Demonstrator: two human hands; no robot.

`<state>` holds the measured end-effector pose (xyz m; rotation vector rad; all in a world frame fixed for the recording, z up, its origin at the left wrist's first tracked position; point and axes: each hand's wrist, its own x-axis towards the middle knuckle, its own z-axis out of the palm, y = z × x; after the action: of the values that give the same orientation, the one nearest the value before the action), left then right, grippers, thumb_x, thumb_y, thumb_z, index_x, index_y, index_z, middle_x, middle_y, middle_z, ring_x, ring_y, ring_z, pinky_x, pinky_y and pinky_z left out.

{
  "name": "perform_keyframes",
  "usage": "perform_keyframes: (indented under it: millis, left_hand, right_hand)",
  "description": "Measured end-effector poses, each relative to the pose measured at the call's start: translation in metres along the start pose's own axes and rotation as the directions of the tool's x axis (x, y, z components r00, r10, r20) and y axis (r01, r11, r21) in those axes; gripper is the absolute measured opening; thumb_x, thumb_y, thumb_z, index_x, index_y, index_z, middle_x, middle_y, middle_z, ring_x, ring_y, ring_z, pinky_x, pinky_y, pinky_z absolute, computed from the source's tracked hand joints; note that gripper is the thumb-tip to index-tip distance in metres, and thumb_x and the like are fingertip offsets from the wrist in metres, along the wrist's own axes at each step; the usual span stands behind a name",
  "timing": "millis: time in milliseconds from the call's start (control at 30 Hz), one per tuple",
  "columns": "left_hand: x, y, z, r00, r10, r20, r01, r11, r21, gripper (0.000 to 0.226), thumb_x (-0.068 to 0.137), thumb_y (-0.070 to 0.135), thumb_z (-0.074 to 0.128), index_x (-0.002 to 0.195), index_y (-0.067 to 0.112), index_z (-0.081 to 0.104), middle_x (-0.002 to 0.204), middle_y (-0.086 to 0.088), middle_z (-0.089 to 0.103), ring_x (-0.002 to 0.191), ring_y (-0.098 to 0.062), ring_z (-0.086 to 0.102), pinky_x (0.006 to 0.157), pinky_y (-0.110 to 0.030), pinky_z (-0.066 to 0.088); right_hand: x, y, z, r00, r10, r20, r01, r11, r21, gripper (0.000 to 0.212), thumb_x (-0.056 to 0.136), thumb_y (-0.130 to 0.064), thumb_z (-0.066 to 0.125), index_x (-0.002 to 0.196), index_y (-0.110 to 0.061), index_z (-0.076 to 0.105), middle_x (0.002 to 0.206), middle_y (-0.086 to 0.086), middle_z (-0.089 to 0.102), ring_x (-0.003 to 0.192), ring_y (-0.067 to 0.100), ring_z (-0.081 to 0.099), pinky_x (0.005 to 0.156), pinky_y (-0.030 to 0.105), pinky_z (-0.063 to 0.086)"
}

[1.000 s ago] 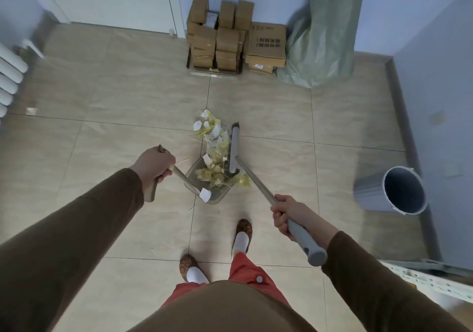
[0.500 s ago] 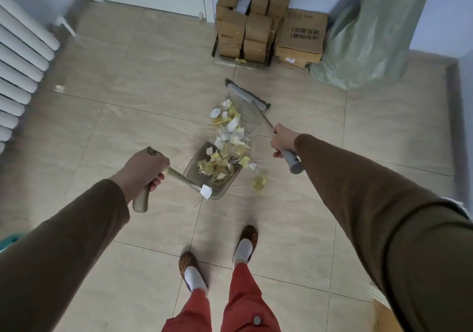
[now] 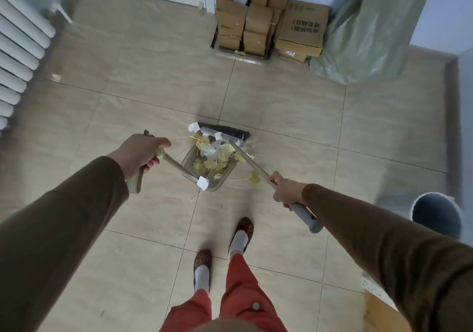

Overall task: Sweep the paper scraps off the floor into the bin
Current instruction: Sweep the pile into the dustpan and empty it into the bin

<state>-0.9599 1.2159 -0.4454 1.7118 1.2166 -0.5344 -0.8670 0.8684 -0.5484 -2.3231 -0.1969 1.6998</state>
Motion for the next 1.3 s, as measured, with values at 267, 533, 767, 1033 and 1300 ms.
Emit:
perform_keyframes:
  millis: [267,533,767,1033,1300]
  left_hand:
    - [-0.008,-0.006,-0.004,0.995,-0.013,0.096,0.018,0.998,-0.055,0.024,0.088,0.026,0.064,0.098,0.006,0.055,0.079,-0.014,0.056,0.041,-0.011,0.037,0.047,-0.022,0.032]
    - [-0.038,-0.059,0.011,0.95,0.005,0.313,0.07,0.971,-0.228,0.011,0.086,0.007,0.062,0.092,0.007,0.053,0.072,-0.014,0.055,0.051,-0.019,0.05,0.037,-0.019,0.042]
    - [-0.072,-0.112,0.01,0.919,0.2,0.338,-0.166,0.978,-0.127,0.02,0.085,-0.006,0.05,0.092,0.013,0.053,0.068,-0.007,0.046,0.049,-0.016,0.04,0.039,-0.019,0.032]
    - [-0.101,-0.116,-0.001,0.857,0.359,0.369,-0.361,0.93,-0.066,0.023,0.084,-0.003,0.051,0.1,0.013,0.053,0.067,-0.005,0.047,0.05,-0.016,0.039,0.041,-0.021,0.032]
    - [-0.142,-0.081,-0.005,0.774,0.479,0.415,-0.524,0.851,-0.004,0.026,0.079,-0.004,0.051,0.1,0.012,0.055,0.071,-0.007,0.047,0.051,-0.016,0.04,0.041,-0.021,0.032]
  right_hand:
    - [-0.063,0.028,0.076,1.0,-0.007,-0.005,0.007,1.0,-0.012,0.051,0.087,-0.006,0.042,0.13,-0.03,0.032,0.092,0.014,0.054,0.058,0.021,0.052,0.047,0.029,0.048]
    - [-0.093,0.036,0.096,0.987,-0.039,-0.156,0.078,0.964,0.253,0.052,0.089,-0.006,0.049,0.134,-0.03,0.04,0.083,0.011,0.053,0.05,0.018,0.048,0.043,0.025,0.043]
    - [-0.148,0.066,0.118,0.967,0.029,-0.254,0.115,0.838,0.534,0.051,0.091,-0.004,0.053,0.133,-0.03,0.044,0.07,0.009,0.052,0.047,0.016,0.046,0.043,0.025,0.039]
    - [-0.193,0.064,0.145,0.971,0.176,-0.16,0.133,0.159,0.978,0.018,0.097,-0.003,0.049,0.107,-0.018,0.053,0.067,0.005,0.048,0.04,0.009,0.046,0.034,0.016,0.041]
    - [-0.214,0.065,0.183,0.986,0.057,-0.158,0.167,-0.447,0.879,0.003,0.094,-0.009,0.047,0.096,-0.011,0.046,0.059,0.0,0.047,0.039,0.008,0.052,0.034,0.019,0.047]
